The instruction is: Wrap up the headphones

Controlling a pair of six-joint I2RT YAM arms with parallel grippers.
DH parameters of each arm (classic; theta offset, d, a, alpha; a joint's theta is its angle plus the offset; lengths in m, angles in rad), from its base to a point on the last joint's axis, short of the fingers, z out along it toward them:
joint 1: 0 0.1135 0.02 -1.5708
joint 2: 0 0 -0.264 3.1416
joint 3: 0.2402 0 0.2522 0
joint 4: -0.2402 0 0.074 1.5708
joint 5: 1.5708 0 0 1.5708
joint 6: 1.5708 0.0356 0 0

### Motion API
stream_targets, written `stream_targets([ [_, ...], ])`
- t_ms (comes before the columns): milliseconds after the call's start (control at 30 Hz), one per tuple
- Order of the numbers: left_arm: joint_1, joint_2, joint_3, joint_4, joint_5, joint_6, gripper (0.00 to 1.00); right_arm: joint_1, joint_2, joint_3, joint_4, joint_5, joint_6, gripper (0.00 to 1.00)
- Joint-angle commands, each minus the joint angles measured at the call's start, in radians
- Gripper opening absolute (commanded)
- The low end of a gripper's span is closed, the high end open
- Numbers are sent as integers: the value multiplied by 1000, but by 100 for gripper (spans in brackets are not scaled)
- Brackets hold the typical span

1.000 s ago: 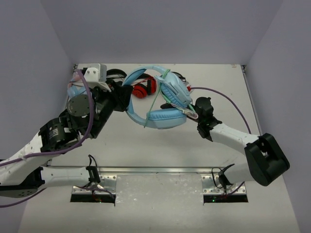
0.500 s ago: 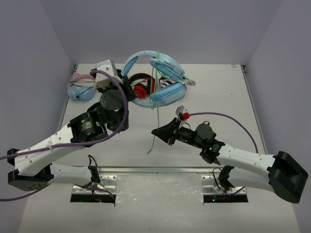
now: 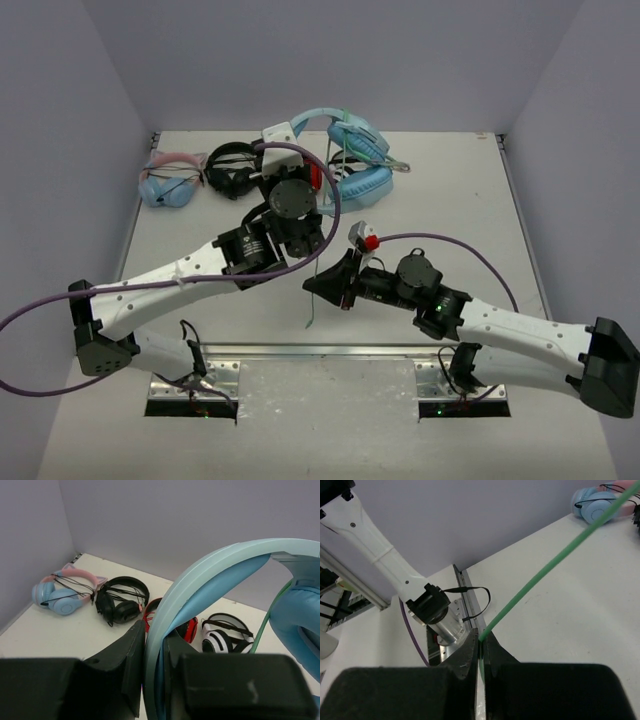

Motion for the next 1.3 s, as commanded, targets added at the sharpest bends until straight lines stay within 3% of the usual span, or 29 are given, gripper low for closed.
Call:
stream_targets([
  [0,45,24,31,205,-130,38,0,35,-42,39,-139,30,-38,1],
  [167,131,51,-20,75,-60,-44,0,35,-163,76,-314,111,-75,1],
  [267,203,88,69,-508,186,-545,0,35,-172,160,-530,194,-139,1],
  [300,229,94,65,-536,218,-584,0,35,-166,184,-578,213,-164,1],
  [333,250,90,34,-519,230,-583,0,35,-158,232,-622,257,-182,1],
  [367,252,82,-10,-469,241,-487,0,35,-151,255,-685,286,-237,1],
  [400,251,68,-100,-341,276,-439,0,35,-134,301,-715,306,-264,1],
  [633,251,68,-280,-413,355,-592,0,32,1,497,-928,463,-535,1],
  [767,251,-26,-469,-259,515,-540,0,20,58,540,-965,585,-675,1],
  [1000,246,-175,-676,-85,746,-423,0,-46,122,557,-838,702,-854,2],
  [1267,241,-191,-767,-125,755,-428,0,-91,217,614,-755,754,-948,8],
])
